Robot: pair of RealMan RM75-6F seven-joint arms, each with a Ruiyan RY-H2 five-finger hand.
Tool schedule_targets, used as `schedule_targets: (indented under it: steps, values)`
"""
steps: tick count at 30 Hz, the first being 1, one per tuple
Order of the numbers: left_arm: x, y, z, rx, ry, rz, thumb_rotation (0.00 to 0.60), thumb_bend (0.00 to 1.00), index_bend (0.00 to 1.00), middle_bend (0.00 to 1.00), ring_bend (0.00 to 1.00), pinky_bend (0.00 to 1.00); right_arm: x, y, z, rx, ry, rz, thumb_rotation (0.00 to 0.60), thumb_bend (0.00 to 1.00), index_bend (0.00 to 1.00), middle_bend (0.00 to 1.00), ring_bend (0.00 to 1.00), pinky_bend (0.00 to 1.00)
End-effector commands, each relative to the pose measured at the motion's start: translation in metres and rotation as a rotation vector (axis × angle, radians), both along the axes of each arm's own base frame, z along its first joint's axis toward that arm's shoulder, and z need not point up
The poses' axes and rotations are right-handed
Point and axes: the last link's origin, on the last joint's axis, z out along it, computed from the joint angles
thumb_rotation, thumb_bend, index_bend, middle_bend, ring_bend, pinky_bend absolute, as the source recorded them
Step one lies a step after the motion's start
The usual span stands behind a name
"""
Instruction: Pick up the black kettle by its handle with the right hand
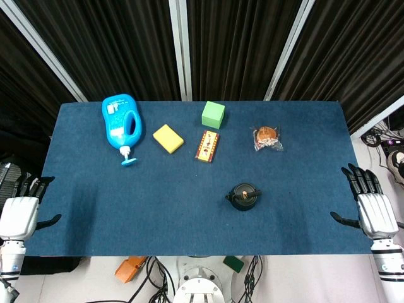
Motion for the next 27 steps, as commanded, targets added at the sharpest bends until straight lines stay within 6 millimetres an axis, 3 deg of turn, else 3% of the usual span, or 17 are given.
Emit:
schedule_targets:
  steps: [1,6,12,15,21,27]
  values:
    - [0.0,0.001,-0.001,-0.002,-0.005,0.003,0.6,0.02,0.17,0.16,0.09,0.0,0.003,-0.003,-0.002,0.01,-0.002,0.005,0.598,0.17,0.0,0.06,0.0,0.0]
    - [0.0,0.003,-0.002,-0.014,-0.001,-0.003,0.6,0.02,0.17,0.16,0.09,0.0,0.019,-0.013,-0.008,0.088,-0.003,0.043,0.599,0.17,0.0,0.05,0.0,0.0]
    - [0.003,0.005,-0.003,-0.015,-0.005,-0.019,0.6,0.02,0.17,0.16,0.09,0.0,0.071,-0.044,-0.034,0.295,0.03,0.189,0.6,0.17,0.01,0.06,0.0,0.0]
    - [0.002,0.004,-0.002,-0.014,-0.005,-0.02,0.6,0.02,0.17,0.16,0.09,0.0,0.092,-0.059,-0.049,0.366,0.052,0.236,0.6,0.17,0.09,0.09,0.03,0.0]
    - [-0.003,0.0,-0.001,-0.01,-0.009,0.0,0.6,0.02,0.17,0.16,0.09,0.0,0.12,-0.078,-0.08,0.467,0.107,0.298,0.6,0.17,0.34,0.23,0.16,0.0]
    - [-0.007,-0.002,0.001,-0.007,-0.011,0.013,0.6,0.02,0.17,0.16,0.09,0.0,0.131,-0.088,-0.105,0.523,0.158,0.321,0.6,0.17,0.41,0.3,0.25,0.0]
